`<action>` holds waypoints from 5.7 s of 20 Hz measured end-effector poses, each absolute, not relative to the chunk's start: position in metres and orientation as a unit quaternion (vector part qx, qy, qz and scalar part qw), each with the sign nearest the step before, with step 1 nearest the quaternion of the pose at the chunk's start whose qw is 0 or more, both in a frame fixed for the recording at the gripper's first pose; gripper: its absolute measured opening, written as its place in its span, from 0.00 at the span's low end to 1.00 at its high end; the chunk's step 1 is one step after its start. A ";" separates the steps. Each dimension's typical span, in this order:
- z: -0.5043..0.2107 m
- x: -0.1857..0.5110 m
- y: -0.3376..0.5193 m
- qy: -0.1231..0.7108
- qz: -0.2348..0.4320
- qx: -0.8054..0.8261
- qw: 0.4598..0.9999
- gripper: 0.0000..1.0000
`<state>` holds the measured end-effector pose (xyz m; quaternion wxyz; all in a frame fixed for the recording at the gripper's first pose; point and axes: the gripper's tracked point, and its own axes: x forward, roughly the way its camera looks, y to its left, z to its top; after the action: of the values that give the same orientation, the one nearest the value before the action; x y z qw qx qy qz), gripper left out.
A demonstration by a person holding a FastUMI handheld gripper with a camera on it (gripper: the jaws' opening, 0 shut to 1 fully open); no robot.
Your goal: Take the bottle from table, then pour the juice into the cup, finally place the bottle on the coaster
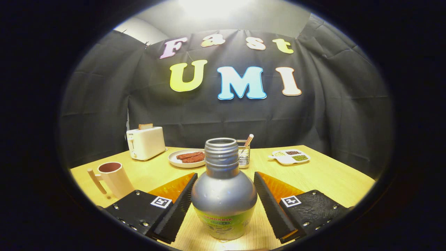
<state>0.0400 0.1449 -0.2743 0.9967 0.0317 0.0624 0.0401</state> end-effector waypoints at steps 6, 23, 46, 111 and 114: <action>-0.281 0.044 0.142 0.057 0.019 0.006 0.998 0.83; -0.247 0.073 0.201 0.048 0.020 -0.227 0.973 0.82; -0.249 0.078 0.265 -0.004 0.033 -0.501 0.865 0.82; -0.189 0.075 0.314 -0.167 -0.001 -0.792 0.587 0.81; -0.188 0.075 0.312 -0.167 -0.002 -0.797 0.580 0.81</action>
<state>0.0748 0.3122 -0.1884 0.5797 -0.7975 -0.1671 -0.0018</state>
